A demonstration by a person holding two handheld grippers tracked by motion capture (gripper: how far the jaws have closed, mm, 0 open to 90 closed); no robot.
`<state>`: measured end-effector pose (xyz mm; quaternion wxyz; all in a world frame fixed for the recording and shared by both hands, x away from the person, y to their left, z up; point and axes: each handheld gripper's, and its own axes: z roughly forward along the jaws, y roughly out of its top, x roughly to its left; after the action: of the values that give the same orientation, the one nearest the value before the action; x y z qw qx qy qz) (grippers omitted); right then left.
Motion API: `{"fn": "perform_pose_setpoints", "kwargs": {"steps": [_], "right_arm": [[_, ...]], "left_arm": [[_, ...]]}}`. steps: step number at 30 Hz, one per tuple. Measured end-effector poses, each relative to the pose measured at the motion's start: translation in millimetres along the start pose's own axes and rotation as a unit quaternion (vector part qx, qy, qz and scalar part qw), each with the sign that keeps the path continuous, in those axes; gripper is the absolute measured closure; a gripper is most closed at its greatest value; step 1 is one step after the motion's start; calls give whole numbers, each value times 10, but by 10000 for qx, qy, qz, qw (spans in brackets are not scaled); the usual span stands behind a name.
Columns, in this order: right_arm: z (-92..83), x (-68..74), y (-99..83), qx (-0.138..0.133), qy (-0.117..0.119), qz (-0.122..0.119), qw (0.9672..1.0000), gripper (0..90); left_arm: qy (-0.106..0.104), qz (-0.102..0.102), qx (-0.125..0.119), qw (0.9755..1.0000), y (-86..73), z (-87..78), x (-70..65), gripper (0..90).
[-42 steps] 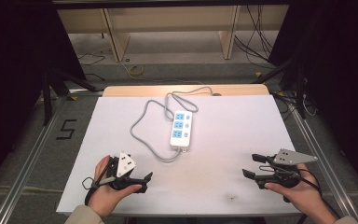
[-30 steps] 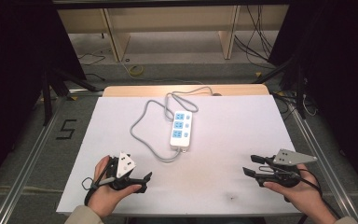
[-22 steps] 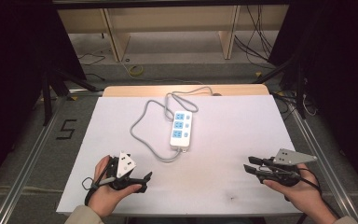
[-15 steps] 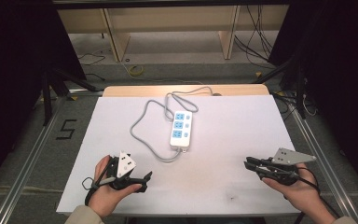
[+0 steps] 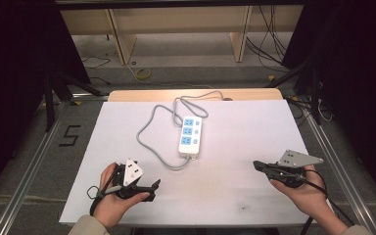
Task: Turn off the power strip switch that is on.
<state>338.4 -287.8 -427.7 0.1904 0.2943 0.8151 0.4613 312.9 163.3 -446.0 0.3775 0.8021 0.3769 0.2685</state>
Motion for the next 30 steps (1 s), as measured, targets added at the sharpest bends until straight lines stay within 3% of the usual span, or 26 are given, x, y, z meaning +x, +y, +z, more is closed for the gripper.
{"fn": "perform_pose_setpoints", "kwargs": {"steps": [30], "right_arm": [[439, -13, 257, 145, 45, -58, 9999, 900]], "left_arm": [[15, -8, -69, 10000, 4, -4, -3, 61]]}}
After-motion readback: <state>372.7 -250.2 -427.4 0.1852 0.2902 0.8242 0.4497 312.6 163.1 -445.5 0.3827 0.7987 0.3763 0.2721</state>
